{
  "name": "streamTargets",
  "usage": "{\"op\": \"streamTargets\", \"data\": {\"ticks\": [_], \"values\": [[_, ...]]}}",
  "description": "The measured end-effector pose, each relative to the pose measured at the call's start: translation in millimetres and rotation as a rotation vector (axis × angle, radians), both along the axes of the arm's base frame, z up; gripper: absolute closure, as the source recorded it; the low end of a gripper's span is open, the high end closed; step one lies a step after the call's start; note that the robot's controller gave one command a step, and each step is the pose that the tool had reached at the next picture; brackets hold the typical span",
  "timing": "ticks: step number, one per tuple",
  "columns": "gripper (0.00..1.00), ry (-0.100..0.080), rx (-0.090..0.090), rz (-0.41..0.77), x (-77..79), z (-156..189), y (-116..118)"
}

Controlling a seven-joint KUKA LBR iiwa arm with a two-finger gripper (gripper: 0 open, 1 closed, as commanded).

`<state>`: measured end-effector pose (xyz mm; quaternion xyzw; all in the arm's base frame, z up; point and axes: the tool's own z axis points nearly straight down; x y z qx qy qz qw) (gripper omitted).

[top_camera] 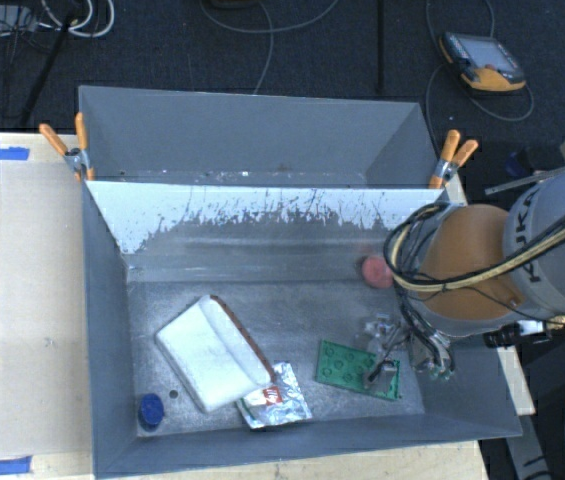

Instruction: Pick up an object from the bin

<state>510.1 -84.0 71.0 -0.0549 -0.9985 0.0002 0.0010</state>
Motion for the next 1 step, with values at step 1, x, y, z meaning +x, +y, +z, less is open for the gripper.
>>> {"op": "streamTargets", "data": {"ticks": [1], "values": [[1.00,-0.010,0.000,-0.069,-0.6,149.7,10.8]]}}
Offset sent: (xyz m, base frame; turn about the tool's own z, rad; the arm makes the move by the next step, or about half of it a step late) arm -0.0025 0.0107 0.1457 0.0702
